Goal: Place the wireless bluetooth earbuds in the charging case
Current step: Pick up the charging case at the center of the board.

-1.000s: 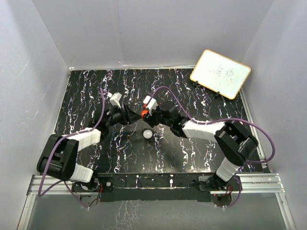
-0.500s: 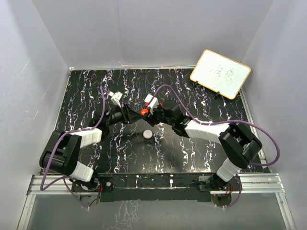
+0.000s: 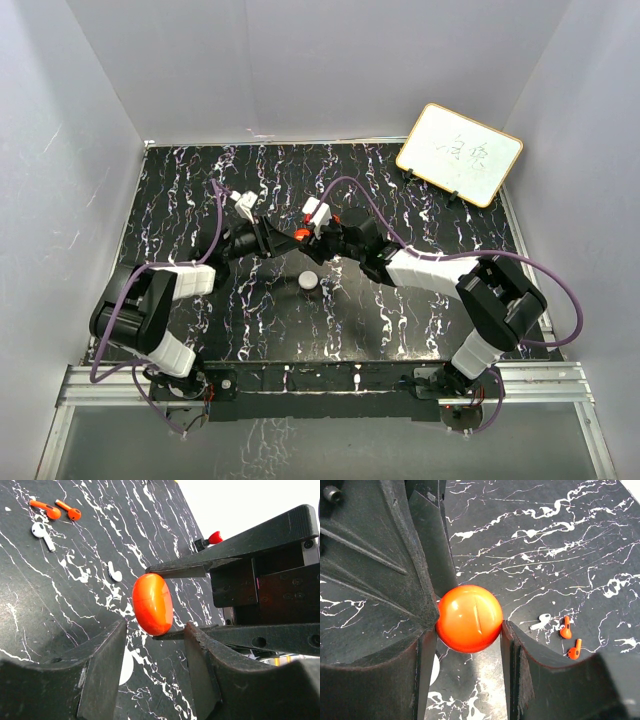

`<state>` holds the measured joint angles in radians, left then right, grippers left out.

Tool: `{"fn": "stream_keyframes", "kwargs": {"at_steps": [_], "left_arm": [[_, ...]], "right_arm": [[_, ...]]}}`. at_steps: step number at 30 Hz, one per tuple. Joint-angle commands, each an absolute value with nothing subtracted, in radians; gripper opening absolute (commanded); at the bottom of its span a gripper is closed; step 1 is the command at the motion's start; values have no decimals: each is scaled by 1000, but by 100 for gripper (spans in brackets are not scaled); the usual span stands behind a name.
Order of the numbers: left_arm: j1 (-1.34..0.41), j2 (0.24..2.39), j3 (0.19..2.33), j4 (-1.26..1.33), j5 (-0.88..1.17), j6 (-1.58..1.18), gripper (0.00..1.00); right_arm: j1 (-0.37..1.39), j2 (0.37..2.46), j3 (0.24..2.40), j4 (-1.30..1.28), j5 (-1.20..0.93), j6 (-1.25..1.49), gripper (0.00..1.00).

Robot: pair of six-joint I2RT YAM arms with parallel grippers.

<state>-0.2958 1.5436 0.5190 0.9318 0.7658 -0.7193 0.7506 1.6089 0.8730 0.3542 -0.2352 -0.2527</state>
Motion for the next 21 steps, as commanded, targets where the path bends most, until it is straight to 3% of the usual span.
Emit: {"fn": "stream_keyframes", "kwargs": {"at_steps": [1, 10, 17, 21], "left_arm": [[-299, 1562, 557, 978, 802, -725, 47], [-300, 1594, 577, 988, 816, -735, 46], [-301, 1593, 577, 992, 825, -736, 34], [-301, 1576, 570, 981, 827, -735, 48]], "right_arm": [[769, 1572, 906, 440, -312, -231, 6], [782, 1584, 923, 431, -324, -236, 5], [786, 1590, 925, 429, -308, -240, 5], [786, 1596, 922, 432, -287, -248, 3]]}}
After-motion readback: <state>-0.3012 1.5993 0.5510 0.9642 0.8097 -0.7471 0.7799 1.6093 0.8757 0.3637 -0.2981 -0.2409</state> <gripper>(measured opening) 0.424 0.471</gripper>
